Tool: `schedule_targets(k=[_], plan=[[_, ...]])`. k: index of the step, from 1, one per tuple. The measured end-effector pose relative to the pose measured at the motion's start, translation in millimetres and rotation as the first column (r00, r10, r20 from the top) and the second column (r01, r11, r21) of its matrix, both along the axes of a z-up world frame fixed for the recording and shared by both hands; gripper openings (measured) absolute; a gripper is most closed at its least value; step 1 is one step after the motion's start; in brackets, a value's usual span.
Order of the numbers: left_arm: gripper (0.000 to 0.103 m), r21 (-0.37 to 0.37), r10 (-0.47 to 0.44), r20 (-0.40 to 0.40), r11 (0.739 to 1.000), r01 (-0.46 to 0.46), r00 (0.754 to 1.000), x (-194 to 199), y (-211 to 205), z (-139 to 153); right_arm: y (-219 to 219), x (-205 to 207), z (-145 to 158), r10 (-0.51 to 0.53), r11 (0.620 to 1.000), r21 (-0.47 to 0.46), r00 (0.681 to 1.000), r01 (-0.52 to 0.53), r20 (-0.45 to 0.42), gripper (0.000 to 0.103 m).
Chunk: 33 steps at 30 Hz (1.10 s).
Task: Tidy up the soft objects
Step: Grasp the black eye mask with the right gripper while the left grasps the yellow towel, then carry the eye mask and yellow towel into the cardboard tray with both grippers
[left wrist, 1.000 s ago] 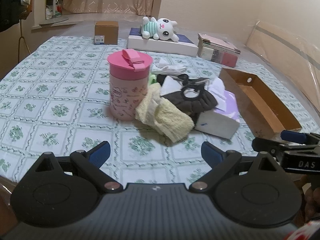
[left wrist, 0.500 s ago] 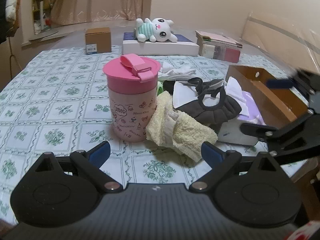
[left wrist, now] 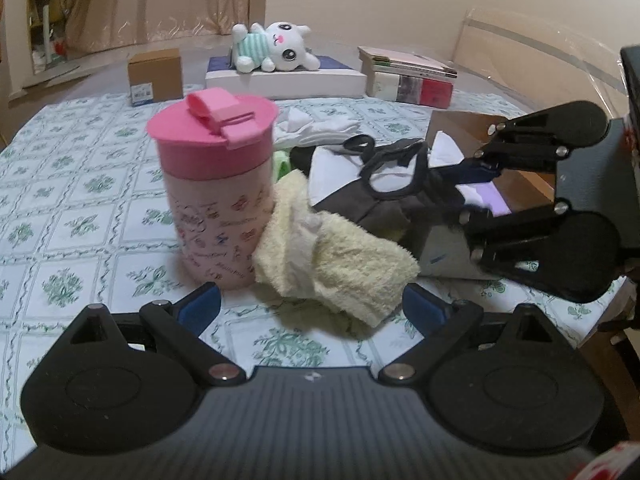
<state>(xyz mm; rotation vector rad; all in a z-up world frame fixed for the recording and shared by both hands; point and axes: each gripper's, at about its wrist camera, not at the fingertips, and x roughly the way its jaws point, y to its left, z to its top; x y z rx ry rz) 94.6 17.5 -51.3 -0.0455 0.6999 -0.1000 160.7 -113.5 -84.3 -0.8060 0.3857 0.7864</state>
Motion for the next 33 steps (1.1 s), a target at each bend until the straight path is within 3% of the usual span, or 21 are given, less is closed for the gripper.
schedule_targets(k=[1,7,12,20,22,25,33], plan=[[0.096,0.005,-0.003,0.004,1.000,0.003,1.000,1.7,-2.6,0.0,-2.2,0.9,2.5,-0.008,1.000,0.020,1.000,0.008,0.002,0.003],[0.096,0.062,-0.019,0.025,0.998,0.018,1.000,11.9,-22.9,-2.0,-22.1,-5.5,33.6,-0.074,0.983,0.173,0.996,0.065,0.043,0.003],[0.093,0.113,-0.010,0.041,0.994,0.005,0.999,22.8,-37.1,-7.7,-46.8,-8.0,61.8,-0.169,0.939,0.310,0.985,0.148,0.045,0.003],[0.057,0.167,0.007,0.027,0.986,-0.011,1.000,36.9,-43.3,-17.0,-86.9,-17.1,81.6,-0.314,0.854,0.435,0.949,0.285,-0.004,0.003],[0.035,0.173,0.005,0.023,0.985,-0.009,1.000,36.9,-43.0,-16.8,-94.1,-21.3,84.8,-0.338,0.838,0.449,0.941,0.310,-0.018,0.003],[0.014,0.174,-0.012,0.015,0.985,0.009,1.000,35.6,-42.5,-14.4,-106.0,-29.2,87.6,-0.358,0.823,0.460,0.933,0.332,-0.034,0.003],[0.008,0.187,-0.074,0.056,0.980,0.062,0.996,22.3,-43.0,14.9,-120.8,-44.2,104.9,-0.374,0.800,0.493,0.927,0.342,-0.034,0.003]])
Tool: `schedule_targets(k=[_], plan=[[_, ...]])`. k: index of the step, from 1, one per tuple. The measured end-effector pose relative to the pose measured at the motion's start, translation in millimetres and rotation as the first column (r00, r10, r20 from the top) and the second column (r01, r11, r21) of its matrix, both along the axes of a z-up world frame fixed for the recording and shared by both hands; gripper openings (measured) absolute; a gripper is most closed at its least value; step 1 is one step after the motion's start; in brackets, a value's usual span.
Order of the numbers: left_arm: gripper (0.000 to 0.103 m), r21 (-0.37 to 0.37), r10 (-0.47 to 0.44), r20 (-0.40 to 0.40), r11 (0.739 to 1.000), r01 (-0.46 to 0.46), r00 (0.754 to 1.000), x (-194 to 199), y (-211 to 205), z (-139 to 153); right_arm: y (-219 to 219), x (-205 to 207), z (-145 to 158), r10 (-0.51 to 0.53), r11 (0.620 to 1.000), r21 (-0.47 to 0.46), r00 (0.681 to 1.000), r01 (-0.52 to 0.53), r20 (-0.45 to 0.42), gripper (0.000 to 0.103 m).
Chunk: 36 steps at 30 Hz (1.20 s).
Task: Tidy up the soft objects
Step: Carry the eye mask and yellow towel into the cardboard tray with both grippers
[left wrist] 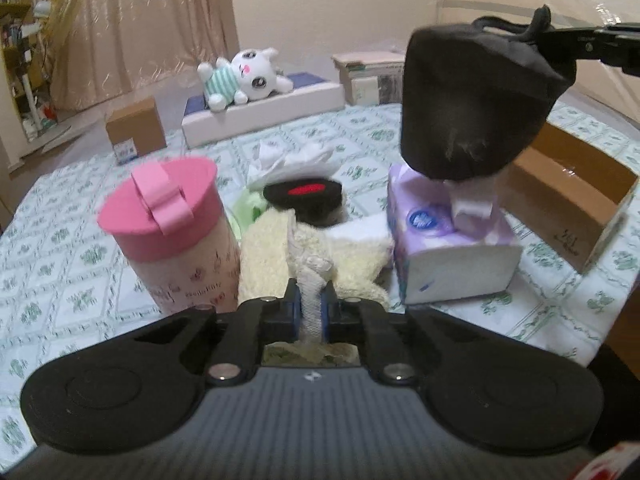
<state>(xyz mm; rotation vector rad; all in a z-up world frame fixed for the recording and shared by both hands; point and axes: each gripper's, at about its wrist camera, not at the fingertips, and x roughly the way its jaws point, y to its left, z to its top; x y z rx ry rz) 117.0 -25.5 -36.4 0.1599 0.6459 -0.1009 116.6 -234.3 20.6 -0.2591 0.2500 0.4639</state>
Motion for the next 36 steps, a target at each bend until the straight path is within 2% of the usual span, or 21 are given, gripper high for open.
schedule_targets(k=[5,16,24,30,36], plan=[[0.007,0.009,-0.051,0.046,0.999,0.050,0.998,-4.5,3.5,32.1,-3.4,-6.9,14.1,0.000,1.000,0.011,1.000,0.000,0.024,0.003],[0.007,-0.052,-0.153,0.100,0.986,0.158,0.983,3.3,18.4,116.5,-15.0,-21.8,45.8,-0.014,0.999,0.043,0.997,0.011,0.072,0.003],[0.007,-0.052,-0.232,0.166,0.968,0.244,0.958,8.0,-2.7,173.5,-36.7,-34.0,63.3,-0.061,0.997,0.055,0.992,0.055,0.111,0.003],[0.007,-0.060,-0.302,0.192,0.946,0.318,0.934,15.2,-42.4,194.2,-67.4,-37.7,70.2,-0.132,0.989,0.075,0.985,0.124,0.112,0.003],[0.007,-0.115,-0.380,0.181,0.908,0.404,0.907,34.2,-100.6,188.2,-108.3,-31.7,66.0,-0.209,0.976,0.077,0.975,0.204,0.074,0.003]])
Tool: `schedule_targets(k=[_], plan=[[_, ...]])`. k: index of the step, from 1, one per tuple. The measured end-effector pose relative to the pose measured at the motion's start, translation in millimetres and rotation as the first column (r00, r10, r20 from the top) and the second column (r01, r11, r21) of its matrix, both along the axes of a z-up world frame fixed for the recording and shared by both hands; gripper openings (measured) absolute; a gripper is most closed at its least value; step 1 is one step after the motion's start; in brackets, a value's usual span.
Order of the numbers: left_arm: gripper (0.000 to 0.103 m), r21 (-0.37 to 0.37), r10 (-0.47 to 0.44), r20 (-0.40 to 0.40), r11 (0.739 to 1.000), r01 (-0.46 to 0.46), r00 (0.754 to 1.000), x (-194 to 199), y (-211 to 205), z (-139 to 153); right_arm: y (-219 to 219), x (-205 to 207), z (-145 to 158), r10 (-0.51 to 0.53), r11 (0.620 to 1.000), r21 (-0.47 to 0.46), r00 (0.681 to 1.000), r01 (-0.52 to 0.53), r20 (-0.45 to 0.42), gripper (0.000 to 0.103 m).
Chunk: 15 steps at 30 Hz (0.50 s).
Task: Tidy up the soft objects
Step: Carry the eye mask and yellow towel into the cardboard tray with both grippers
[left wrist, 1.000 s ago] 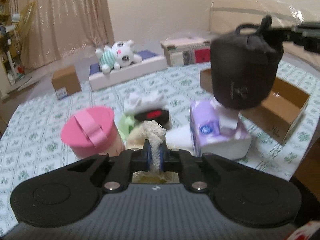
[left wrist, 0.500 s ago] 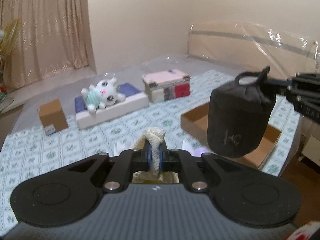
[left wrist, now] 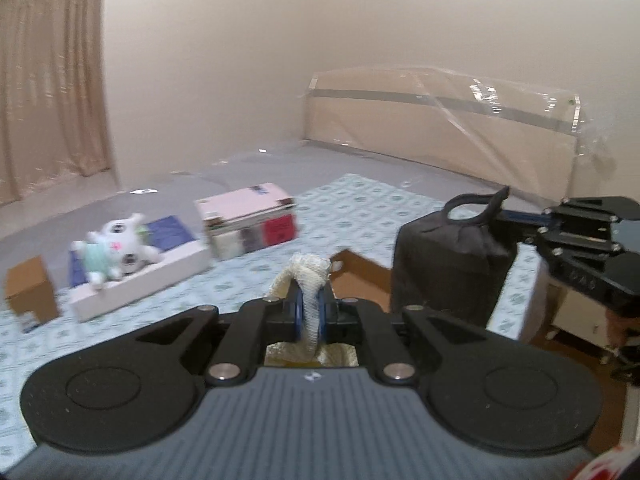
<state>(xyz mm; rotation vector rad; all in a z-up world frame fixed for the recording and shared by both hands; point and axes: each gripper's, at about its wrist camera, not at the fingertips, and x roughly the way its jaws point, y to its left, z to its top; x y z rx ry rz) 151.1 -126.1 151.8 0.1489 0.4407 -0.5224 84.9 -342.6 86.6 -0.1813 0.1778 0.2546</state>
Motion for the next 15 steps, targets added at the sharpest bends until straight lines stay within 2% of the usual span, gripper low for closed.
schedule_targets(k=[7,15], plan=[[0.007,-0.013,-0.083,-0.054,0.997,0.082,0.995,29.1,-64.6,-28.0,-38.2,23.7,-22.0,-0.075,0.997,0.021,0.994,0.077,-0.078,0.003],[0.007,-0.030,-0.117,-0.120,0.993,0.114,0.986,80.6,-115.2,-71.6,-66.4,67.3,-46.2,-0.089,0.992,0.075,0.983,0.102,-0.160,0.003]])
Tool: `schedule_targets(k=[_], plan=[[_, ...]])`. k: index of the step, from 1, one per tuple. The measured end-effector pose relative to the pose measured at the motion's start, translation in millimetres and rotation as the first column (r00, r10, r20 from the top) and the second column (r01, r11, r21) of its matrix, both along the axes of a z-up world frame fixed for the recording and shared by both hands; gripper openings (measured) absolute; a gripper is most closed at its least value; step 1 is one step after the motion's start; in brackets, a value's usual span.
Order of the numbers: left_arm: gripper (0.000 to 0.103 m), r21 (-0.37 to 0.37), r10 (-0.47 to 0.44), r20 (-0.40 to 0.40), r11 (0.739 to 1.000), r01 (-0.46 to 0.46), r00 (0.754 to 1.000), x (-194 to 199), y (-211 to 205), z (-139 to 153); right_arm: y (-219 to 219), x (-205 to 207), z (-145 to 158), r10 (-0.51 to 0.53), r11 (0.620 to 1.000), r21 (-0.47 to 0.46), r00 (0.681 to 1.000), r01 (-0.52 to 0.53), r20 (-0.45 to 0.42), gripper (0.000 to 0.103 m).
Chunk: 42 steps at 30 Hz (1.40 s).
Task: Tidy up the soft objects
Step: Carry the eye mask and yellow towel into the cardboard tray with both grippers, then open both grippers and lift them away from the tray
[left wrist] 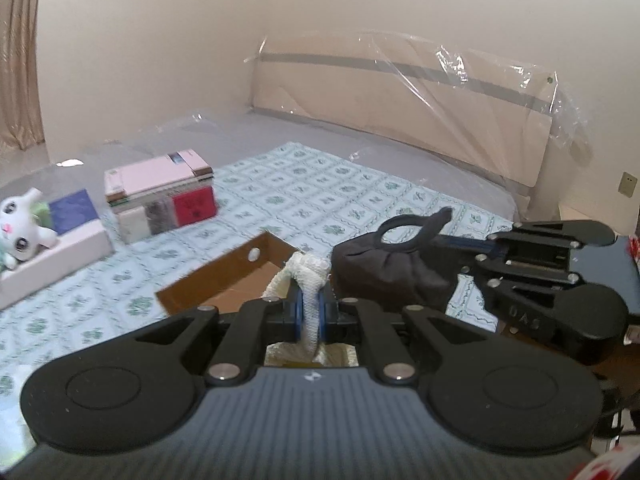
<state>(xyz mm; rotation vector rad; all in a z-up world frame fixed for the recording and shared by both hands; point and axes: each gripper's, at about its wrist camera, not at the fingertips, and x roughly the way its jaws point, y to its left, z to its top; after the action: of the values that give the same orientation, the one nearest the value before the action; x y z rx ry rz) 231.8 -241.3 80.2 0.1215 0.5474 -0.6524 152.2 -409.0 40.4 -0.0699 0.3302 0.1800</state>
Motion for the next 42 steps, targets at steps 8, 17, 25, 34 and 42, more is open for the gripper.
schedule_targets(k=[8,17,25,34,42], plan=[[0.007,0.076,0.003,-0.067,0.997,0.002,0.998,43.9,-30.2,-57.1,-15.4,46.2,-53.1,-0.018,1.000,-0.002,0.987,0.017,-0.162,0.003],[0.009,0.149,-0.015,-0.162,0.988,0.039,0.987,60.7,-43.6,-110.0,-9.8,68.5,-111.0,-0.022,0.995,-0.103,0.942,-0.013,-0.336,0.003],[0.053,0.132,0.000,-0.160,0.991,0.021,0.987,48.6,-30.8,-100.0,-12.7,62.6,-111.5,-0.026,0.994,-0.106,0.939,-0.011,-0.344,0.004],[0.060,0.069,0.071,-0.089,0.995,-0.065,0.993,-2.4,10.8,-64.5,-10.3,24.1,-86.3,-0.045,0.996,-0.090,0.953,0.019,-0.298,0.049],[0.062,-0.018,0.169,-0.060,0.985,-0.170,0.984,-71.0,52.3,-38.4,-4.9,-28.9,-59.2,-0.074,0.997,0.003,0.966,0.077,-0.249,0.059]])
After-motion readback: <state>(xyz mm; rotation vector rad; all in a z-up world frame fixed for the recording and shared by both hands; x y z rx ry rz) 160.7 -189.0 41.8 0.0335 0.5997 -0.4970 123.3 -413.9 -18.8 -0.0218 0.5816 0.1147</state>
